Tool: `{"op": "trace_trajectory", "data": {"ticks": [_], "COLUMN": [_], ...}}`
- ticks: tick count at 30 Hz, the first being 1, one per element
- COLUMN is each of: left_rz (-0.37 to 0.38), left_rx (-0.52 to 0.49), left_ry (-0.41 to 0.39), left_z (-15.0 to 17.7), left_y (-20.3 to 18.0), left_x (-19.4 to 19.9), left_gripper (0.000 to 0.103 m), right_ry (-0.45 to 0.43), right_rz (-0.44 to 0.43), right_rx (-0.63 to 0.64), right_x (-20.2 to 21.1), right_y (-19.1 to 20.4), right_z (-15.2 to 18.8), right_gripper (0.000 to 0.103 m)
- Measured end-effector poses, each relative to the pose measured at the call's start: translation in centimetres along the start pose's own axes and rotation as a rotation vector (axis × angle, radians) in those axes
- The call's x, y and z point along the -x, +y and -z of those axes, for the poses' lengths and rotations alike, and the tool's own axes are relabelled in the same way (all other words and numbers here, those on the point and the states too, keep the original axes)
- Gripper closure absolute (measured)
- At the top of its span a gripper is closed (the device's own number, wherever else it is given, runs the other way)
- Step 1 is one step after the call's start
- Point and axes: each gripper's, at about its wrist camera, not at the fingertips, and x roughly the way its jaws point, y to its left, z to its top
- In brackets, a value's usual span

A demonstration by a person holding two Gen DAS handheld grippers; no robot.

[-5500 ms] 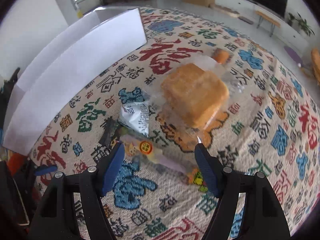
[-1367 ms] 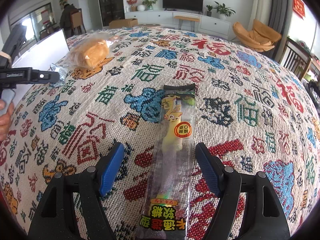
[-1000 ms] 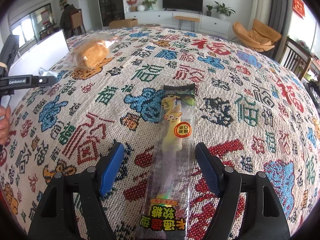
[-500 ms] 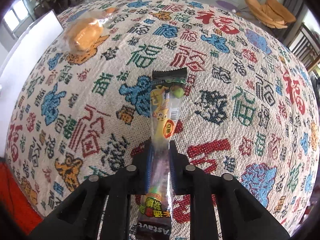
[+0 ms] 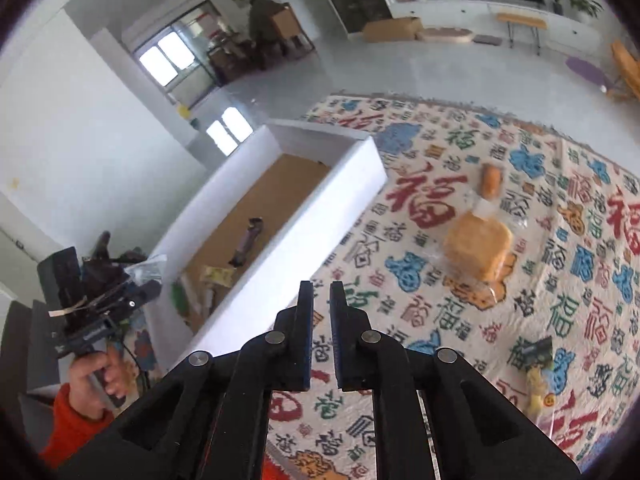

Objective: Organize snacks
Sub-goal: 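Carry the chip bag and stick pack over the white box and open both tools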

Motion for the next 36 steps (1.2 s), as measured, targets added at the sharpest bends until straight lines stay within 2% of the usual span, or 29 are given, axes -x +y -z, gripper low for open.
{"op": "trace_trajectory", "data": {"ticks": [1, 3, 5, 9, 11, 13, 14, 15, 16, 17, 19, 22, 24, 27, 30, 32, 35, 36], "left_rz": [0.001, 0.024, 0.05, 0.105, 0.12, 0.132, 0.136, 0.139, 0.137, 0.136, 0.137, 0.125, 0.097, 0.046, -0.032, -0.086, -0.163, -0.195], "left_rx": [0.001, 0.003, -0.003, -0.019, -0.032, -0.039, -0.041, -0.044, -0.048, -0.049, -0.034, -0.005, 0.009, 0.039, 0.069, 0.088, 0.113, 0.124], "left_ry": [0.001, 0.01, 0.016, 0.034, 0.043, 0.051, 0.054, 0.056, 0.057, 0.057, 0.051, 0.034, 0.019, 0.004, 0.011, 0.024, 0.042, 0.05], "left_z": [0.4, 1.3, 2.1, 2.8, 2.9, 2.9, 3.0, 3.0, 3.1, 3.2, 3.2, 2.8, 2.1, 0.9, 0.0, -0.2, 0.1, 0.2], "left_y": [0.2, 0.1, -0.7, -2.4, -3.5, -4.3, -4.6, -4.8, -4.9, -4.9, -4.4, -3.0, -1.6, 1.1, 4.1, 6.0, 8.1, 8.7], "left_x": [0.2, 0.2, 0.0, -1.0, -1.7, -2.2, -2.2, -2.1, -2.0, -1.8, -1.2, -0.2, 0.4, 0.9, 0.8, 0.4, -0.3, -0.6], "left_gripper": [0.056, 0.056, 0.056, 0.056, 0.056, 0.056, 0.056, 0.056, 0.056, 0.056, 0.056, 0.056, 0.056, 0.056, 0.056, 0.056, 0.054, 0.051], "right_ry": [0.009, 0.051, 0.151, 0.352, 0.407, 0.42, 0.425, 0.386, 0.387, 0.396, 0.388, 0.297, 0.224, 0.133, 0.088, 0.083, 0.106, 0.118], "right_rz": [0.016, 0.101, 0.234, 0.458, 0.502, 0.508, 0.49, 0.472, 0.477, 0.472, 0.412, 0.313, 0.219, 0.075, -0.082, -0.16, -0.222, -0.229], "right_rx": [0.012, 0.043, 0.067, 0.044, 0.018, -0.034, -0.058, -0.063, -0.04, -0.021, -0.045, -0.102, -0.139, -0.123, -0.092, -0.063, -0.006, 0.003], "right_x": [-0.1, -0.4, -1.1, -2.5, -2.8, -2.7, -2.9, -2.5, -2.3, -2.1, -1.5, 0.3, 1.3, 1.3, -0.9, -3.9, -8.9, -10.8], "right_y": [0.1, -1.4, -5.0, -13.7, -16.8, -19.2, -20.1, -20.4, -20.2, -19.8, -19.4, -17.7, -15.5, -9.9, -2.5, 2.7, 9.4, 11.3], "right_z": [-0.2, 0.3, 2.1, 9.2, 12.5, 14.8, 15.7, 16.2, 16.4, 16.3, 16.1, 13.9, 11.4, 6.2, 1.3, -1.0, -2.8, -3.2], "right_gripper": [0.073, 0.054, 0.053, 0.054, 0.054, 0.054, 0.054, 0.063, 0.089, 0.091, 0.092, 0.092, 0.092, 0.092, 0.092, 0.091, 0.091, 0.09]}}
